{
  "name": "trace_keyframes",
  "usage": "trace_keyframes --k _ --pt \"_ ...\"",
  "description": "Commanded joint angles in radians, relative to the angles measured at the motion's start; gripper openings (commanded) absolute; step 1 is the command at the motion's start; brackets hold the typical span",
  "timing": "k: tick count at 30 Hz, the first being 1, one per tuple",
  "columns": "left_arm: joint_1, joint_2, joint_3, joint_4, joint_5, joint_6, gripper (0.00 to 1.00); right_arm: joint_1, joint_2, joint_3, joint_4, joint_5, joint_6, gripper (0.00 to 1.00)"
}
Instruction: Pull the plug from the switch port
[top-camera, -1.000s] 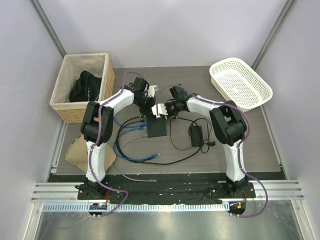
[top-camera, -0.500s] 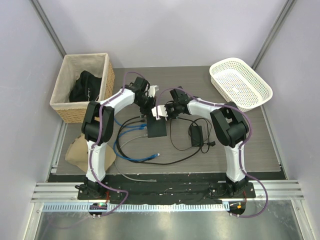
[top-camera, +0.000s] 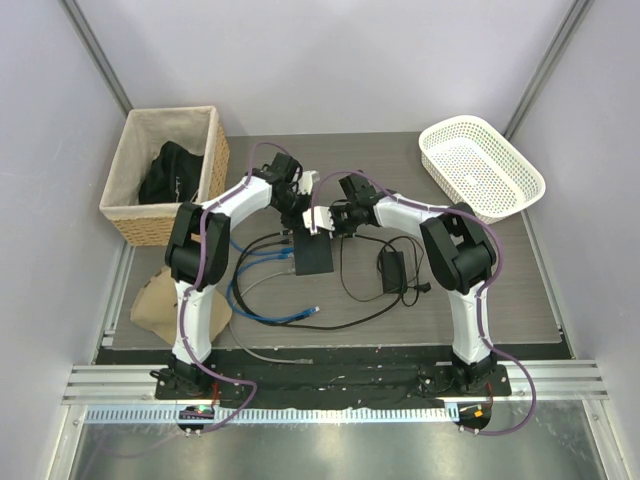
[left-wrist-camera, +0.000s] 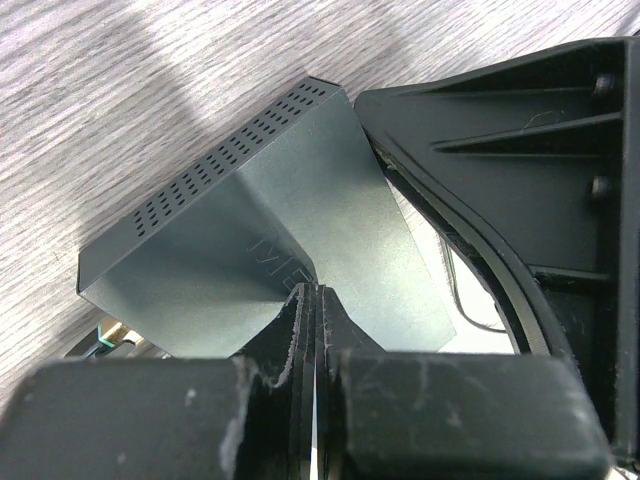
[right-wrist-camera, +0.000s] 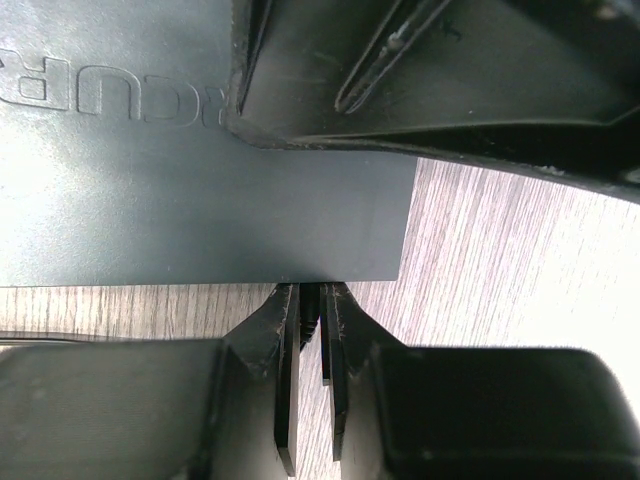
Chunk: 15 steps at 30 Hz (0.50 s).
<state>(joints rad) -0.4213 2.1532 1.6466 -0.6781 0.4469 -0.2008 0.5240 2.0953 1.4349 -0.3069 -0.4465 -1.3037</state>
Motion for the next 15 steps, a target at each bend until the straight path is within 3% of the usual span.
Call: trace_keyframes --k 1,15 --pt "-0.008 0.146 -0.088 -0.069 -0.231 0.064 0.00 -0.036 0.051 -0.016 -0.179 0.121 0.041 0.02" --pt "-0.008 0.145 -0.090 -0.069 -0.234 0.069 0.00 -0.055 0.049 -0.018 -0.210 0.144 -0.005 0.01"
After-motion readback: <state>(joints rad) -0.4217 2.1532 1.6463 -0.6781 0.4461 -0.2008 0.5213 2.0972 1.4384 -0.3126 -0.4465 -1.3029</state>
